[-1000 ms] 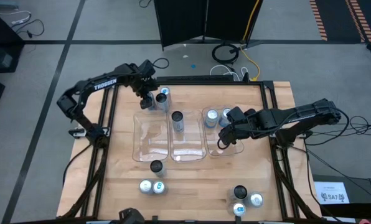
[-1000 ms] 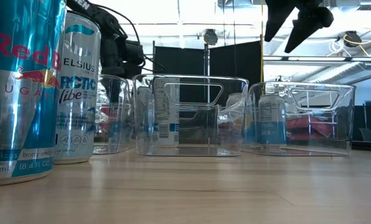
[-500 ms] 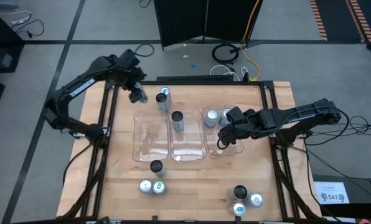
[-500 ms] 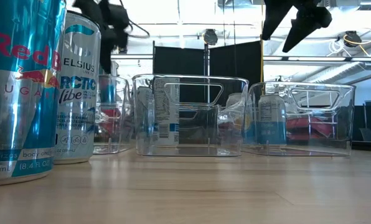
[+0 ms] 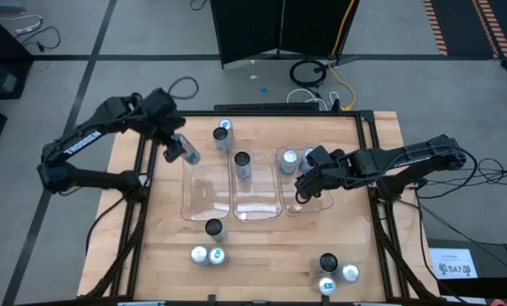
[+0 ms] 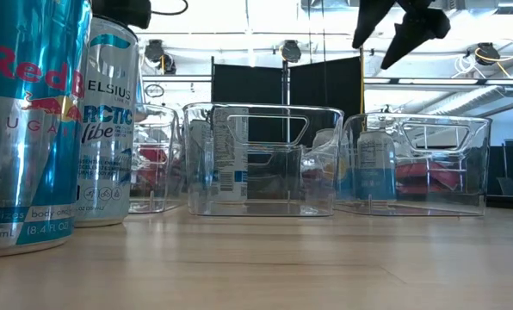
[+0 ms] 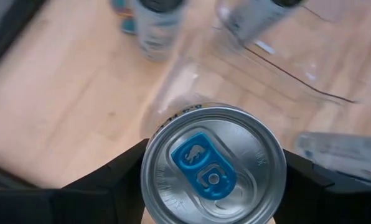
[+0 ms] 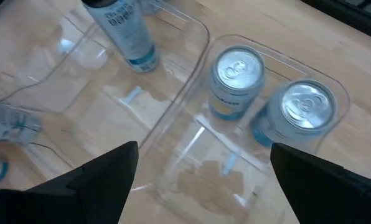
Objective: Sort soda cans
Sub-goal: Put the top left blue soda can into the left transparent bin
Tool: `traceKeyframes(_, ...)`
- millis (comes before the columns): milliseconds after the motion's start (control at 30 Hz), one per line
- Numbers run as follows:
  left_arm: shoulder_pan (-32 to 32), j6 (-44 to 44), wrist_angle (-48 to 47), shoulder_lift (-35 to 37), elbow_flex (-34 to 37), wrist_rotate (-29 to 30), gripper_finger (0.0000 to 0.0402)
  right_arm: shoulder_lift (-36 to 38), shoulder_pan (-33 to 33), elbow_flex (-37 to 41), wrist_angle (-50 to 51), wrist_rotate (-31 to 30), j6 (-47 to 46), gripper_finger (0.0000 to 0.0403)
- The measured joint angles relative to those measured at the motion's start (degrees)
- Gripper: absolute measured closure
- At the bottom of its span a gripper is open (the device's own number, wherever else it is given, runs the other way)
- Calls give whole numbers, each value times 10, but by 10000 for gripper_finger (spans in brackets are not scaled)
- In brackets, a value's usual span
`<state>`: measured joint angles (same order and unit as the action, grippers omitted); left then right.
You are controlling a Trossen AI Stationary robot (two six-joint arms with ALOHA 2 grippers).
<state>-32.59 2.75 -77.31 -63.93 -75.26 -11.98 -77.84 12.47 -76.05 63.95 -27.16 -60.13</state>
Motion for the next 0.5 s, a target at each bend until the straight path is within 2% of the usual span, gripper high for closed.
traceKeyframes(233, 110, 59, 72, -12, 25, 39, 138, 0, 0, 0, -30, 4, 11, 44)
traceKeyframes(500, 159, 70, 127, -86, 69, 109, 137, 0, 0, 0, -31, 4, 11, 44)
